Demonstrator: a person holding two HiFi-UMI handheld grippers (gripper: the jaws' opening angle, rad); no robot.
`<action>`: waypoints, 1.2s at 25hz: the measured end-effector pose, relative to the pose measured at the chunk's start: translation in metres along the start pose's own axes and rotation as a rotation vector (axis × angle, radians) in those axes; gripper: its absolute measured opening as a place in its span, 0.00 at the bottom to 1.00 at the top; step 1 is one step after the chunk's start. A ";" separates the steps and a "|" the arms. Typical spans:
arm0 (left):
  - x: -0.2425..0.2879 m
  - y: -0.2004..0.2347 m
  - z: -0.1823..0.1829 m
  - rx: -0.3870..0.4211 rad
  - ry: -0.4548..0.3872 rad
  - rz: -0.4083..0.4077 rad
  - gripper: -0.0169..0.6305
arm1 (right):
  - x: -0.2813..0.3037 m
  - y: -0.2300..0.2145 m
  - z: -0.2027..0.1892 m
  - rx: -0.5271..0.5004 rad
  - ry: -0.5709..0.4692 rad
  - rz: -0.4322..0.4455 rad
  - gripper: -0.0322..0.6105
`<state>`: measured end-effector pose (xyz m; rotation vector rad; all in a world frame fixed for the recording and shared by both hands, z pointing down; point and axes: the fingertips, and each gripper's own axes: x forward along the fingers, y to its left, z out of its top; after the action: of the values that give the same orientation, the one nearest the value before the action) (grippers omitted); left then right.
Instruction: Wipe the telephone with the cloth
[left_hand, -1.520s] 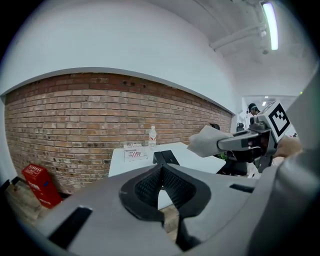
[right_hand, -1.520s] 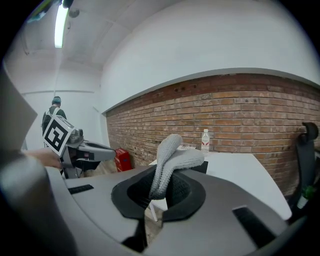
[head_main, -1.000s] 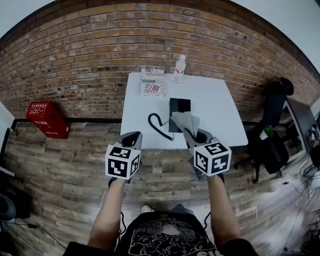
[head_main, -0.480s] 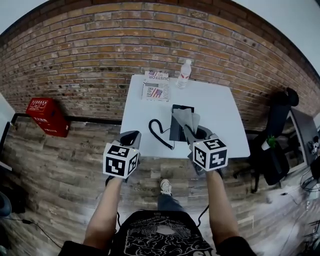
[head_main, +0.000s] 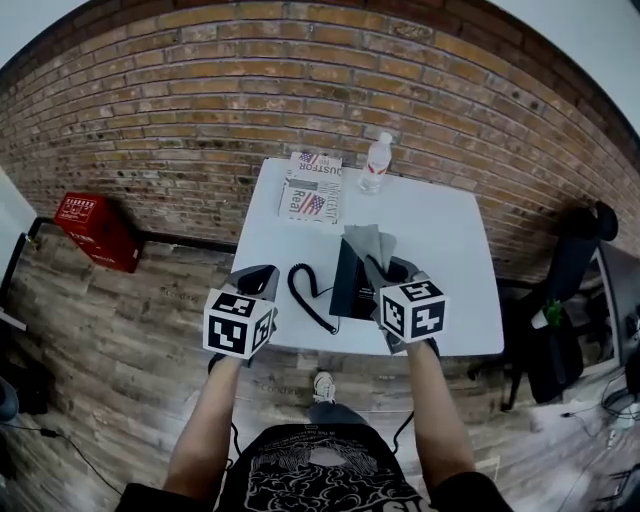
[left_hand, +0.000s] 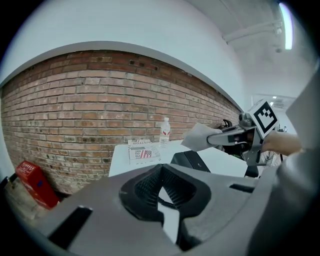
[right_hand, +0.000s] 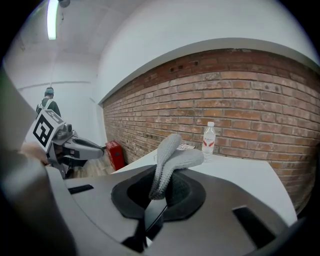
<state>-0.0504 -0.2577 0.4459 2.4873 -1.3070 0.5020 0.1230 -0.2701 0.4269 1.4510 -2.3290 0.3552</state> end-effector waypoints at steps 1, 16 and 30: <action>0.007 0.001 0.002 -0.002 0.003 0.003 0.04 | 0.007 -0.007 0.000 0.001 0.007 0.003 0.07; 0.064 0.018 0.002 -0.023 0.068 0.030 0.04 | 0.084 -0.051 -0.017 -0.023 0.106 0.051 0.07; 0.061 0.013 -0.008 -0.032 0.073 0.011 0.04 | 0.094 -0.031 -0.050 -0.005 0.186 0.097 0.07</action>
<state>-0.0300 -0.3061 0.4800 2.4137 -1.2915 0.5640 0.1218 -0.3394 0.5139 1.2481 -2.2530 0.4891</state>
